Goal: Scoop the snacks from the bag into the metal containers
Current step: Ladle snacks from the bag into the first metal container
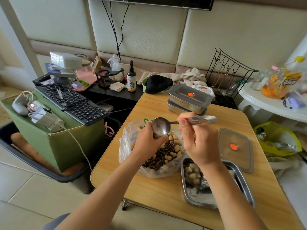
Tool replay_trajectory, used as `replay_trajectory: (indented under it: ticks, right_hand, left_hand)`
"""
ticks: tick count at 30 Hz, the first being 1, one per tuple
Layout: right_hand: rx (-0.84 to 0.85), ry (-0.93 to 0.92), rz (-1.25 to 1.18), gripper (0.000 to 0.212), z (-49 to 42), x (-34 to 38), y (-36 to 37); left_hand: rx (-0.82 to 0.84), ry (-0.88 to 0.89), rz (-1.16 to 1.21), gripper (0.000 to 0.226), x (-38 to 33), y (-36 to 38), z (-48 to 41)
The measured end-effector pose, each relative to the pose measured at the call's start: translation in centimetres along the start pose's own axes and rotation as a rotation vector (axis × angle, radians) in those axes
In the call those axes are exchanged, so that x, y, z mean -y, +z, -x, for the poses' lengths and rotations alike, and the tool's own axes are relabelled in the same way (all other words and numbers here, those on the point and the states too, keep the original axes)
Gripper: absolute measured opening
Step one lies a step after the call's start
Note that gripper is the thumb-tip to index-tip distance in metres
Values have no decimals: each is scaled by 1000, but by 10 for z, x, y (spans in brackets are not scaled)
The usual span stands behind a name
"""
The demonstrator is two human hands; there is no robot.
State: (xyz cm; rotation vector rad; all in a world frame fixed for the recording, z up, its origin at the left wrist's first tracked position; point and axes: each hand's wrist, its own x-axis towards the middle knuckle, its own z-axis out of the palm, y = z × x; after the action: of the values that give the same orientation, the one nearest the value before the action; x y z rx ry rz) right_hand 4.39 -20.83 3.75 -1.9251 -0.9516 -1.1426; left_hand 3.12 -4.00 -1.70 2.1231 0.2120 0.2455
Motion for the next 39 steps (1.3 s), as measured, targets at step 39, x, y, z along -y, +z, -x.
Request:
replay_trajectory:
  ticks: [39]
  right_hand:
    - [810,594,-208,8,14,-23,2]
  left_hand:
    - [57,179,-6,60,-4,1,7]
